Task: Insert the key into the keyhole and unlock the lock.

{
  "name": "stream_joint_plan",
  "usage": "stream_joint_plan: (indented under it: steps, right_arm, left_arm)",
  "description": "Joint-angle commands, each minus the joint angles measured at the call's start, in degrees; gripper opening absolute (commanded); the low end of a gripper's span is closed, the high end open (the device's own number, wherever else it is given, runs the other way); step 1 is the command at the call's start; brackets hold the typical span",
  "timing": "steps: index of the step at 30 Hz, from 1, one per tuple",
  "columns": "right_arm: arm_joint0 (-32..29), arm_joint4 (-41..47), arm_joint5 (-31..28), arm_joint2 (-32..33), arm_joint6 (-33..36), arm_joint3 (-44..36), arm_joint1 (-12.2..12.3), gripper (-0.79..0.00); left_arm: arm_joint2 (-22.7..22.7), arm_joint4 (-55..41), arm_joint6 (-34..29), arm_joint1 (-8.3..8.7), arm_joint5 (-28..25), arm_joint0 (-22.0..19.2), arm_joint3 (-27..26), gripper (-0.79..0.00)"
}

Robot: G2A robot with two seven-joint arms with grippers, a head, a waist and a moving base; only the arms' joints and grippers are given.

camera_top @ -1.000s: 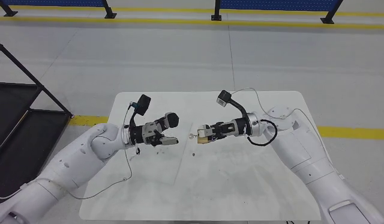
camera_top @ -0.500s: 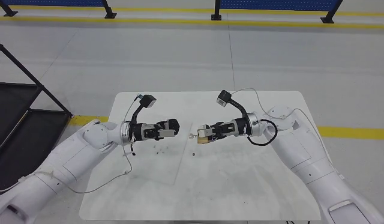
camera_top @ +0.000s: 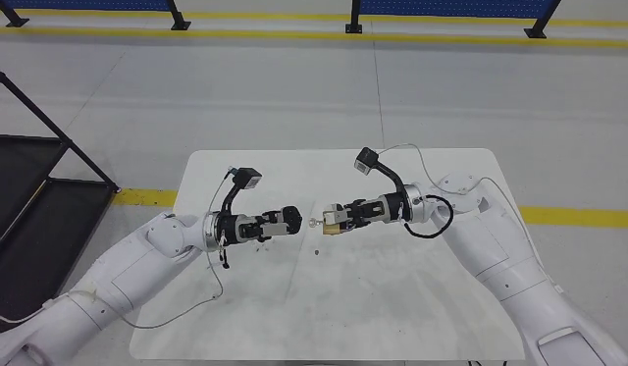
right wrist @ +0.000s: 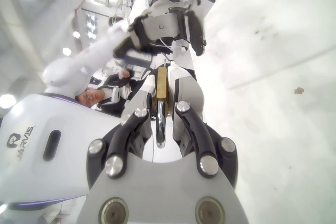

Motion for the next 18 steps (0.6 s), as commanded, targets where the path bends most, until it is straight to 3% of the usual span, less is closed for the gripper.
stream_joint_plan:
  steps: [1,3,4,7,18]
  right_arm:
    - [0.0,0.0,0.0,0.0,0.0,0.0,0.0,-0.785]
    - [0.0,0.0,0.0,0.0,0.0,0.0,0.0,-0.785]
    - [0.0,0.0,0.0,0.0,0.0,0.0,0.0,-0.785]
    - [0.0,0.0,0.0,0.0,0.0,0.0,0.0,-0.785]
    - [0.0,0.0,0.0,0.0,0.0,0.0,0.0,-0.785]
  left_arm:
    - [0.1,-1.4,-0.8,-0.28,-0.4,0.3,0.4,-0.074]
    - [0.0,-2.7,-1.9,-0.58,-0.7,0.4,0.7,-0.169]
    - [0.1,-3.0,-2.7,-0.7,-0.5,0.4,0.9,-0.28]
    - [-0.1,-4.1,-4.1,-1.1,0.1,0.3,1.2,-0.388]
    - [-1.2,-3.3,-4.5,-2.58,3.9,0.3,1.2,-0.434]
